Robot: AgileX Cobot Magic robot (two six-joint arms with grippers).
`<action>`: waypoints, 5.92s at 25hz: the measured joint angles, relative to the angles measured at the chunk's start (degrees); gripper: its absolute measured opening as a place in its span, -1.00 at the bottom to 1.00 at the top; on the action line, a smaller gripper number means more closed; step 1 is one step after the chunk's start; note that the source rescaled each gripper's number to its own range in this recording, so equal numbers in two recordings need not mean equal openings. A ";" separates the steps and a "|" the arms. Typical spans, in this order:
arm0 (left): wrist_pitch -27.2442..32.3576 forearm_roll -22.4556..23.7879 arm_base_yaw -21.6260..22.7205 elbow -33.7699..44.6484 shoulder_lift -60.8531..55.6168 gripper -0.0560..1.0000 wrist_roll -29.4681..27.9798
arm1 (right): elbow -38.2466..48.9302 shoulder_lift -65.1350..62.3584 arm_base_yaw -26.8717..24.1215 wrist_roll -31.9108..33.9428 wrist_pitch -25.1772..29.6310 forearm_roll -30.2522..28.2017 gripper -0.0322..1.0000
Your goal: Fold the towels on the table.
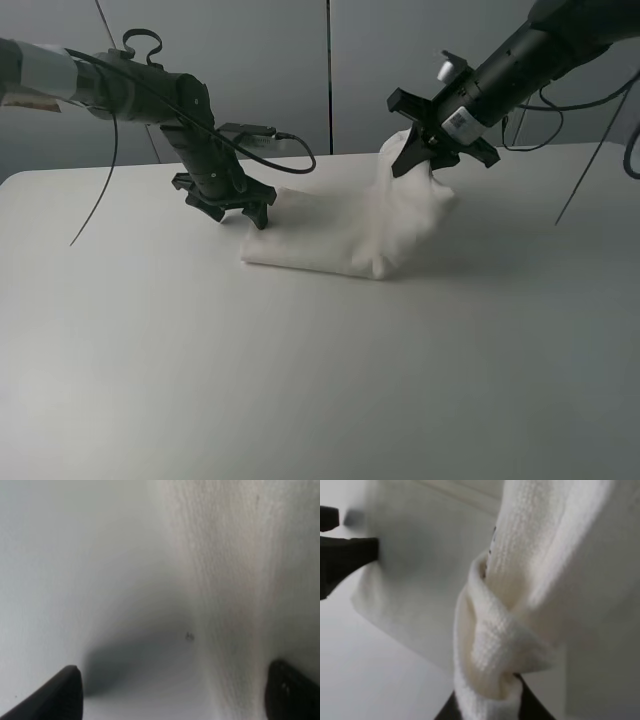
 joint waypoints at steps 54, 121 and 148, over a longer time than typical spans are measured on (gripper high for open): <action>26.13 0.82 2.25 -26.34 -4.48 0.90 6.52 | 0.00 0.76 10.45 -19.59 -11.05 18.61 1.00; 22.12 7.81 2.25 66.85 -134.28 0.90 -6.24 | 52.06 -114.97 10.12 8.13 9.39 -36.11 1.00; 18.80 7.63 18.77 68.93 -134.27 0.90 -4.42 | 52.06 -115.07 -6.58 8.19 9.39 -36.33 1.00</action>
